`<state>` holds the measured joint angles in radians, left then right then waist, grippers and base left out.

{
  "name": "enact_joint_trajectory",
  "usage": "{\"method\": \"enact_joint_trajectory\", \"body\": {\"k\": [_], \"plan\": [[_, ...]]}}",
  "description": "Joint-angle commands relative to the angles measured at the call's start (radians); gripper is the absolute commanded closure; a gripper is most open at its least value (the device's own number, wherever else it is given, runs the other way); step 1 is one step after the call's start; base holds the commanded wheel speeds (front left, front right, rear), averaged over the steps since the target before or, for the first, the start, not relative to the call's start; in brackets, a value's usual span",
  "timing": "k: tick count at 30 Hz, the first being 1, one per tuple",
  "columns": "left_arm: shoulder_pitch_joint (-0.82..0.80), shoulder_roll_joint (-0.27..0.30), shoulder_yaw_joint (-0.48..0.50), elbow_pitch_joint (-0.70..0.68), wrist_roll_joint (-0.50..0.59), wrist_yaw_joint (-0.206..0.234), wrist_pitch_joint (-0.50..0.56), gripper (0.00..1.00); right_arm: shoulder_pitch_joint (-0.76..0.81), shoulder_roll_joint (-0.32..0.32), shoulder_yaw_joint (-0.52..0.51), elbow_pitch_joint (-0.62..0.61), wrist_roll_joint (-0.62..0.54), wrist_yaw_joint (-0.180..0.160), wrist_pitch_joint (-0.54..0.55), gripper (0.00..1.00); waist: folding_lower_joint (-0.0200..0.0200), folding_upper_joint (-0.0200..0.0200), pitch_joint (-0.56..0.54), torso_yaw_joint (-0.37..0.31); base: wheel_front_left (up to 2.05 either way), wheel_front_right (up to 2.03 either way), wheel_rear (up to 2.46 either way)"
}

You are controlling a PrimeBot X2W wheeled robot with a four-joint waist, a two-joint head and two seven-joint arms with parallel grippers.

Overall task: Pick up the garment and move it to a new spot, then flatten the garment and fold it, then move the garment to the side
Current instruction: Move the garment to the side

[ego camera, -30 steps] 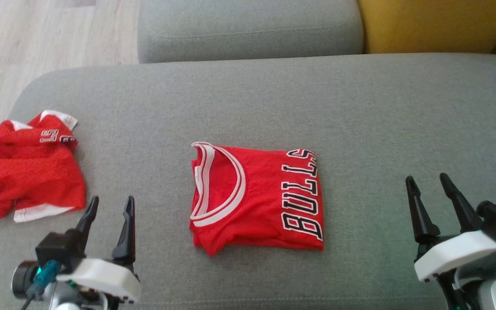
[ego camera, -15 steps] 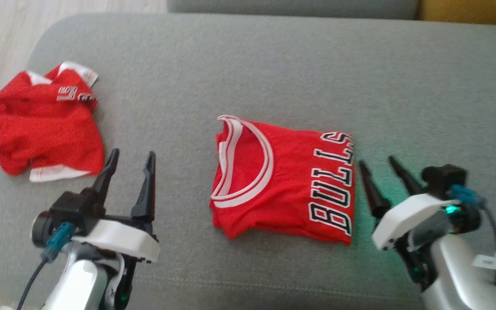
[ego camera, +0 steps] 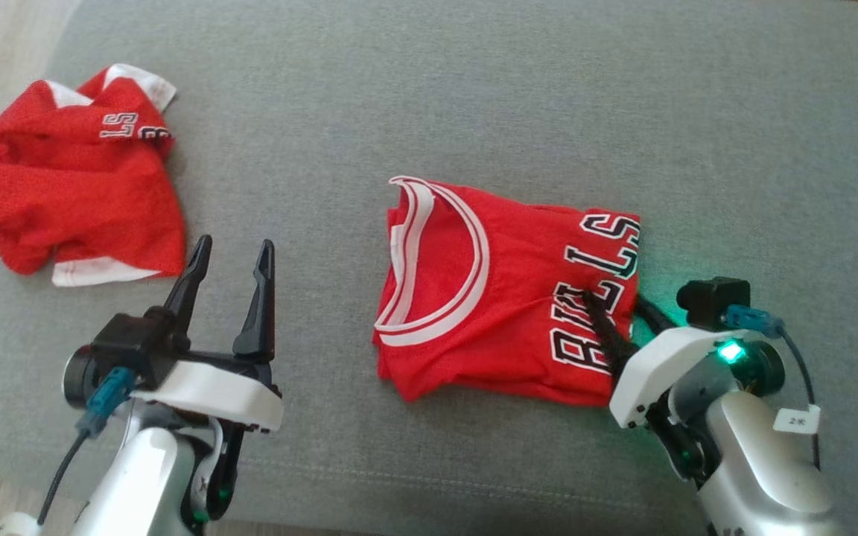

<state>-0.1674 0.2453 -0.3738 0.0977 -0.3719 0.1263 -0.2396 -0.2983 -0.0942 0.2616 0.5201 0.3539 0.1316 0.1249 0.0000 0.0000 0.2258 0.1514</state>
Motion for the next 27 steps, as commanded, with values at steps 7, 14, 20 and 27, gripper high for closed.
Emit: {"method": "enact_joint_trajectory", "body": {"k": [7, 14, 20, 27], "plan": [[-0.050, 0.023, 0.048, -0.031, 0.015, -0.001, -0.016, 0.00, -0.029, -0.022, 0.056, -0.075, -0.009, -0.001, -0.001, 1.00, 0.0000, 0.0000, 0.011, -0.078, 0.00, 0.00, 0.00], [-0.062, 0.031, 0.045, -0.051, 0.023, -0.002, -0.017, 0.00, -0.075, -0.102, 0.011, -0.128, -0.025, -0.001, 0.012, 1.00, 0.0000, 0.0000, 0.037, -0.175, 0.00, 0.00, 0.00], [-0.091, 0.042, 0.035, -0.069, 0.032, -0.007, -0.005, 0.00, -0.155, -0.187, -0.089, -0.125, -0.040, -0.001, 0.017, 1.00, 0.0000, 0.0000, 0.082, -0.244, 0.00, 0.00, 0.00], [-0.136, 0.049, 0.016, -0.087, 0.046, -0.021, 0.005, 0.00, -0.224, -0.295, -0.182, -0.112, -0.058, -0.001, 0.023, 1.00, 0.0000, 0.0000, 0.143, -0.283, 0.00, 0.00, 0.00]]}}
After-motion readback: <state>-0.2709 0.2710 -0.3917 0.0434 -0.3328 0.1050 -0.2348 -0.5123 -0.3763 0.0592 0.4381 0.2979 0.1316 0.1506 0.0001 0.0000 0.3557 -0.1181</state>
